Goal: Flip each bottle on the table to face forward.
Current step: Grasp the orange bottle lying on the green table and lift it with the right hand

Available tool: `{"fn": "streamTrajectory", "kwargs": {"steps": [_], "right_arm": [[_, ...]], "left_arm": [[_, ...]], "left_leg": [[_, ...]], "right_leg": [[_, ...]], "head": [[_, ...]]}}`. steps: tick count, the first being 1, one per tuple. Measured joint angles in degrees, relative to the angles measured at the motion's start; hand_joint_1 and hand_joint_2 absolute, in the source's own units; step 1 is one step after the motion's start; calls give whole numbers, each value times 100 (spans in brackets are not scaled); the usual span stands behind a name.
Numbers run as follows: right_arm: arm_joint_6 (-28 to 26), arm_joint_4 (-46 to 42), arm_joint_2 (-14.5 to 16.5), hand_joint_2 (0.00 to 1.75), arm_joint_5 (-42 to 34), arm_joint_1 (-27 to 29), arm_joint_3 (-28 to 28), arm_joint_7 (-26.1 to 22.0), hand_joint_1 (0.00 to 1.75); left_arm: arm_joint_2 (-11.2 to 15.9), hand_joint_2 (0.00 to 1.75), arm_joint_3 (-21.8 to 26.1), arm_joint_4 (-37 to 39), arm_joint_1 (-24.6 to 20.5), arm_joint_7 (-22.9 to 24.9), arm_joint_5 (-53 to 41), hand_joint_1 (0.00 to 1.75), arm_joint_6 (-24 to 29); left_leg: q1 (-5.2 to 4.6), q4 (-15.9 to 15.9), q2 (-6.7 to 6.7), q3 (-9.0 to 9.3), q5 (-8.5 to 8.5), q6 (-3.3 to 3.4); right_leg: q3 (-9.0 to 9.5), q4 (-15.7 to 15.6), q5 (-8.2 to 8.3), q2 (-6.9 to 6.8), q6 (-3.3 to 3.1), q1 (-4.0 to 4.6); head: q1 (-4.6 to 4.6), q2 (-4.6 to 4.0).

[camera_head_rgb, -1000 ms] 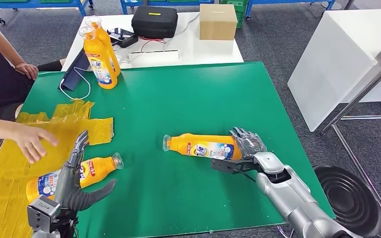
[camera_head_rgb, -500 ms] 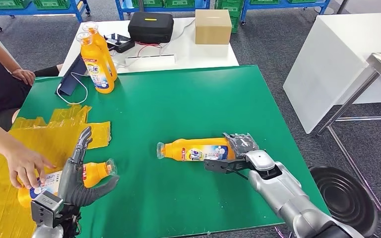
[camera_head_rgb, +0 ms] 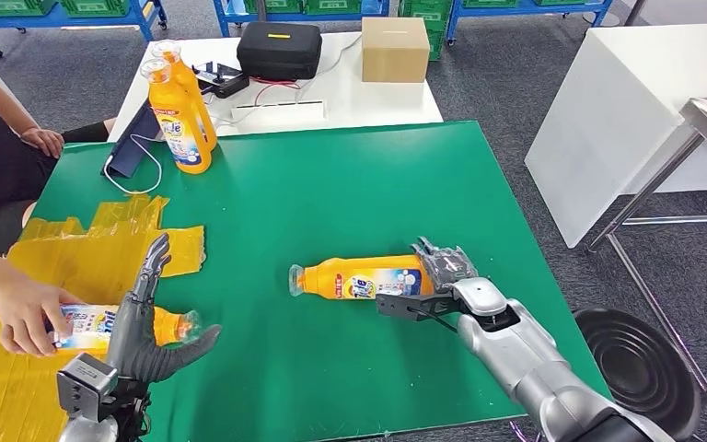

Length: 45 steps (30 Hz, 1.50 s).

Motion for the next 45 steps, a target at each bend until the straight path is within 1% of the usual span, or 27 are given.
{"fn": "streamTrajectory", "kwargs": {"steps": [8, 12, 17, 22, 25, 29, 35, 40, 45], "right_arm": [[7, 8, 26, 175, 44, -29, 49, -4, 0], [98, -27, 3, 175, -45, -43, 66, -123, 0], [508, -473, -202, 175, -654, -40, 129, -257, 0], [870, -1260, -530, 175, -1548, 40, 185, -258, 0], [916, -1617, -684, 175, -1809, 120, 231, -260, 0], [846, -1985, -801, 175, -2120, 223, 315, -276, 0], [669, -2167, -803, 175, -2135, 303, 531, -171, 0], [496, -2165, -704, 175, -2060, 325, 647, -152, 0], [475, -2160, -631, 175, -2048, 334, 725, -148, 0]], "left_arm": [[0, 175, 3, 0, 7, 0, 4, 0, 4], [0, 175, 13, 0, 32, -12, 18, 0, 15], [0, 175, 47, 0, 145, -92, 73, 0, 19], [0, 175, 136, -4, 307, -199, 87, 0, -9], [0, 175, 179, -5, 372, -231, 87, 0, -20], [0, 175, 212, -8, 426, -271, 87, 0, -62], [-2, 175, 238, -9, 446, -295, 87, 0, -119], [-2, 175, 240, -9, 446, -295, 87, 0, -148], [-4, 175, 240, -9, 446, -295, 87, 0, -155]], "left_leg": [[1, 0, -1, 1, -5, 4], [0, 0, -1, 0, -5, 6], [0, 2, -11, -15, -3, 7], [-3, 4, -29, -70, 11, 15], [-4, 6, -52, -99, 17, 18], [-5, 6, -69, -132, 19, 16], [-5, 6, -82, -158, 20, 16], [-6, 6, -83, -161, 20, 16], [-6, 6, -85, -163, 20, 16]], "right_leg": [[5, 0, -8, 0, 7, 0], [6, 0, -8, -1, 7, -1], [-2, 1, -7, -5, 8, -2], [-48, 4, -4, -21, 12, -5], [-72, 6, -3, -38, 13, -6], [-101, 7, -4, -54, 14, -7], [-123, 7, -4, -61, 14, -7], [-126, 7, -4, -63, 14, -8], [-127, 7, -4, -65, 14, -8]], "head": [[1, 0], [1, 0], [-1, 0], [-1, 0], [-1, 1], [-1, 0], [-1, 0], [-1, 0], [-1, 0]]}}
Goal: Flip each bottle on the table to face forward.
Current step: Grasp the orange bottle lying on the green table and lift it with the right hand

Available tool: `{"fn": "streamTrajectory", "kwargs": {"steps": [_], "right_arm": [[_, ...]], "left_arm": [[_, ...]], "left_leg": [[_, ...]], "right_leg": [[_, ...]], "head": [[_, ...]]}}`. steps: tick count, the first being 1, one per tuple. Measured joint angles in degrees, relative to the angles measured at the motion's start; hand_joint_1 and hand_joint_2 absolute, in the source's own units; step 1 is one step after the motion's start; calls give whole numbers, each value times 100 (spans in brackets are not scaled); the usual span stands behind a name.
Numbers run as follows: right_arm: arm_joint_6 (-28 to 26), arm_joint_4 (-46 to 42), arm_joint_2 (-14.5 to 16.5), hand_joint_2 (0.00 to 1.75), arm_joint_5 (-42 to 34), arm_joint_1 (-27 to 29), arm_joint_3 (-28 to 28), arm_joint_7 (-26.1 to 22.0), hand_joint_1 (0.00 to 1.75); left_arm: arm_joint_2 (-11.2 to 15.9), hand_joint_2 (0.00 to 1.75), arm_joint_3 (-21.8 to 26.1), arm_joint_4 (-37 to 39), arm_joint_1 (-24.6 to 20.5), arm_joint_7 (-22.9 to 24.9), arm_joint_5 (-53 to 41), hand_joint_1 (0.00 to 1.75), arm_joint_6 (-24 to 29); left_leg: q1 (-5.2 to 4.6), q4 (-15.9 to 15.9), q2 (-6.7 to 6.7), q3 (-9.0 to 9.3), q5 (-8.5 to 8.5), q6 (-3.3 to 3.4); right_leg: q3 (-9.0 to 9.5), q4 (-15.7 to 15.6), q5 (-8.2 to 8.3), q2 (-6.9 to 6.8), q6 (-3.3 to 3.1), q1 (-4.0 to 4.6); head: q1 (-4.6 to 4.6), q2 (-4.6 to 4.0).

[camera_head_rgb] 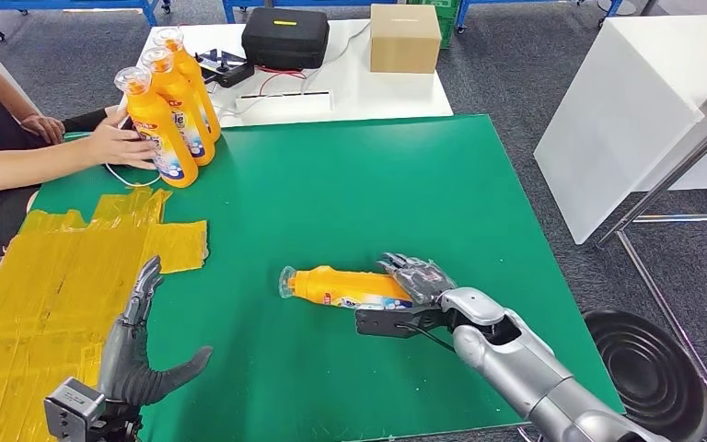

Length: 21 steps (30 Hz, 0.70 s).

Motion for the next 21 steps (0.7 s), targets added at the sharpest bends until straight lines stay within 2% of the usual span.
{"fn": "streamTrajectory", "kwargs": {"steps": [5, 9, 14, 21], "right_arm": [[-33, 34, 103, 175, 34, -2, 67, 26, 0], [-37, 239, 341, 175, 287, -39, 203, 132, 172], [61, 861, 668, 175, 570, -296, 606, 143, 175], [3, 1380, 859, 175, 600, -541, 878, 109, 175]], "left_arm": [[-2, 175, 1, 0, -1, 0, -2, 0, -32], [-15, 175, -3, 1, -37, 5, -9, 0, -55], [-37, 175, -68, 24, -181, 77, -19, 0, -50], [-42, 175, -115, 70, -275, 107, -18, 0, -37]], "left_leg": [[0, 0, -1, -3, 0, 0], [0, 0, 0, -2, 0, 0], [2, -1, 18, 20, 0, -3], [2, -2, 28, 54, -1, -3]], "right_leg": [[-1, 0, 0, -2, 0, 0], [-3, 0, 0, -2, 0, 1], [7, -1, -1, 6, -1, 3], [38, -3, -1, 11, -3, 3]], "head": [[1, 1], [1, 1], [0, 0], [1, 1]]}}
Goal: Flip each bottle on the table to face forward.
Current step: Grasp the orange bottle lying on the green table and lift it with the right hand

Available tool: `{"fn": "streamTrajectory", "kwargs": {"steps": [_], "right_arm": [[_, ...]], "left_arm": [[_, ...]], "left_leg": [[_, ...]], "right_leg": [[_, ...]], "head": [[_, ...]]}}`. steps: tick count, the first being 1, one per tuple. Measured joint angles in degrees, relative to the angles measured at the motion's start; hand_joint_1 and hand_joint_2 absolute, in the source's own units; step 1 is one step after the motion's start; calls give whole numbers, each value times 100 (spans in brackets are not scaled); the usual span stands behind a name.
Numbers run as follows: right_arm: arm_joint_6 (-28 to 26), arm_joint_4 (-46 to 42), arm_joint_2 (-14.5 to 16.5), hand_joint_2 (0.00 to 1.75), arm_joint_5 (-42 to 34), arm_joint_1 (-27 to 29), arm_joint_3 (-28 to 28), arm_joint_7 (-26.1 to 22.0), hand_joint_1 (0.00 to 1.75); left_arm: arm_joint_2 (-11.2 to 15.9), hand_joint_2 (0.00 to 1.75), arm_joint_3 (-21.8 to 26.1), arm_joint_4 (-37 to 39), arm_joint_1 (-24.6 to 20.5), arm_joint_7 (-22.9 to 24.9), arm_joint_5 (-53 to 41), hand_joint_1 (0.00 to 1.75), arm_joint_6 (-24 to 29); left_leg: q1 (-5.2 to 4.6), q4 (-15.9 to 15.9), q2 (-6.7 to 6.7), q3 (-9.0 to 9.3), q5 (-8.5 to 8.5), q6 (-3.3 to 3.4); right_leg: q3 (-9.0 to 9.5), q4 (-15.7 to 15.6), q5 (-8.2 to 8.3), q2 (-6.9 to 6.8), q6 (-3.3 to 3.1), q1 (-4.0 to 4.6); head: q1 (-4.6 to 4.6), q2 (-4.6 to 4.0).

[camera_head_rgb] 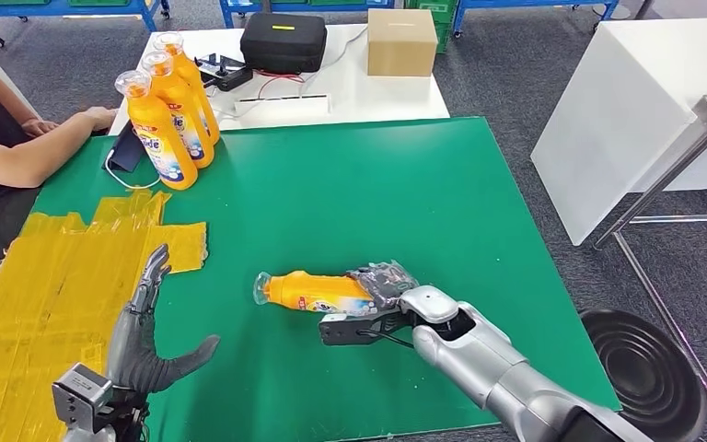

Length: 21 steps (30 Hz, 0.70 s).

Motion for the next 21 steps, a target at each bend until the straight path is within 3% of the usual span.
{"fn": "streamTrajectory", "kwargs": {"steps": [10, 13, 17, 21], "right_arm": [[-70, 157, 64, 175, -64, -66, 6, 2, 175], [-539, 71, 79, 175, -290, 64, -107, -112, 175], [-1408, -924, 97, 175, -943, 761, -713, -452, 175], [-1330, -2378, 72, 175, -1556, 1290, -1367, -555, 175]], "left_arm": [[-2, 175, -3, 4, 0, 22, 55, 0, -4], [-6, 175, 7, 2, 49, 101, 357, 0, -129], [-74, 175, 217, -135, 399, 246, 1399, 0, -777], [-243, 175, 606, -378, 761, 195, 1729, 0, -1277]], "left_leg": [[0, 0, -1, 15, 2, 0], [1, 0, -6, 12, 2, 0], [1, 1, -12, -27, 3, 0], [-1, 2, -31, -67, 7, 0]], "right_leg": [[17, 0, 1, -1, 0, 0], [20, 1, 0, -2, 0, 0], [-11, 4, 0, -4, 0, -1], [-53, 4, -1, -23, 1, -2]], "head": [[-1, -1], [0, 0], [1, 0], [-2, 0]]}}
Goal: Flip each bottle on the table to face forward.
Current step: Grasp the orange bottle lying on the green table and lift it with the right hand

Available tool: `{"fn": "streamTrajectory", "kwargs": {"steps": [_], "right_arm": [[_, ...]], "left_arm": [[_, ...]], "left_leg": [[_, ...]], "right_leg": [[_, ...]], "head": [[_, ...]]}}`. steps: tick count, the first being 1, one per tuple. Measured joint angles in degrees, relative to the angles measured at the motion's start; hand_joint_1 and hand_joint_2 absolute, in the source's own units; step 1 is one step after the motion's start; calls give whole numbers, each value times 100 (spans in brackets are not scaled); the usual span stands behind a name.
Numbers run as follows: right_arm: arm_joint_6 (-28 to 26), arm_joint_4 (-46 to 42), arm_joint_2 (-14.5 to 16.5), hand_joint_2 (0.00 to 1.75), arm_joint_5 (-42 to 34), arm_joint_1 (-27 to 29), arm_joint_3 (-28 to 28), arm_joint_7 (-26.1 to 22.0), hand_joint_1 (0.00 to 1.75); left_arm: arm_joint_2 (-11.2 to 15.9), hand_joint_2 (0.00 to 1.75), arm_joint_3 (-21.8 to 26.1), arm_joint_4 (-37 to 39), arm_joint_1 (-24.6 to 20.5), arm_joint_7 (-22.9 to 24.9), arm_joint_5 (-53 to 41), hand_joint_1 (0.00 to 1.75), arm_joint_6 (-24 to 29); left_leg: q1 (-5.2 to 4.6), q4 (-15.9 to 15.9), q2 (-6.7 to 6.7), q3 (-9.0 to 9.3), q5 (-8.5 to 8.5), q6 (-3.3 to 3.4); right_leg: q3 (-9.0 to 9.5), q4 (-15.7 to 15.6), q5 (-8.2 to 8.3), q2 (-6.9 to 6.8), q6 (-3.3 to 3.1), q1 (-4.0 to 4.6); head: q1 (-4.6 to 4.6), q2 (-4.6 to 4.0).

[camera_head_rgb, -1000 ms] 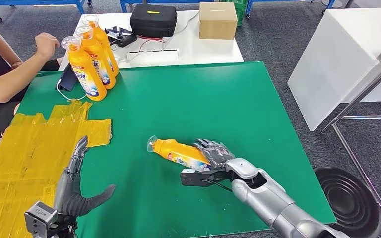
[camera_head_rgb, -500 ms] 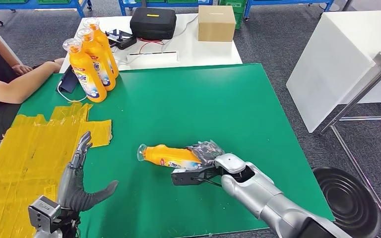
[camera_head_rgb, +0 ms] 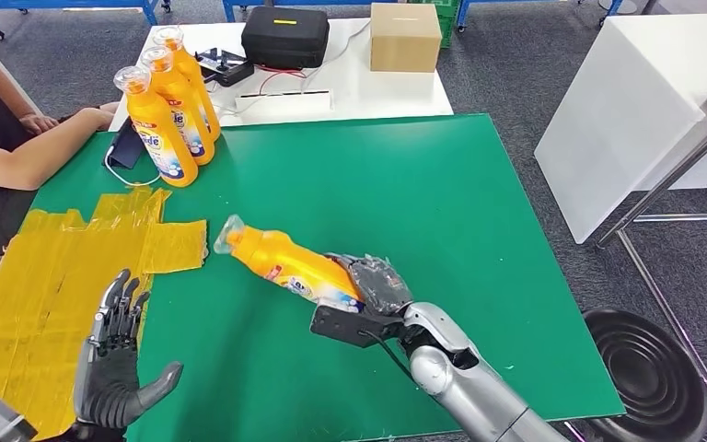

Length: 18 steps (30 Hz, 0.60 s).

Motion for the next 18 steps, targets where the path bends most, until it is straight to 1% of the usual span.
{"fn": "streamTrajectory", "kwargs": {"steps": [2, 5, 10, 18], "right_arm": [[117, -410, -25, 175, -91, 110, -213, -26, 175], [161, -729, -26, 175, -88, 226, -388, -110, 175], [160, -921, 45, 175, -43, 313, -451, -172, 175], [160, -1017, 71, 175, -35, 356, -482, -179, 175]], "left_arm": [[-76, 175, 127, -55, 82, -24, -53, 0, -76], [-164, 175, 259, -83, 123, -15, -70, 0, -151], [-277, 175, 330, -83, 122, 17, -77, 0, -182], [-331, 175, 378, -83, 122, 21, -77, 0, -183]], "left_leg": [[0, 0, -15, -7, 1, 0], [-3, -1, -15, -13, 1, 1], [-6, -1, -14, -13, 2, 2], [-5, -1, -13, -13, 3, 3]], "right_leg": [[0, 0, -2, -17, 0, 0], [-2, -1, -1, -18, 0, -5], [-3, -1, -1, -20, 1, -8], [-3, -1, -1, -20, 1, -8]], "head": [[2, -1], [2, 0], [2, -1], [2, 0]]}}
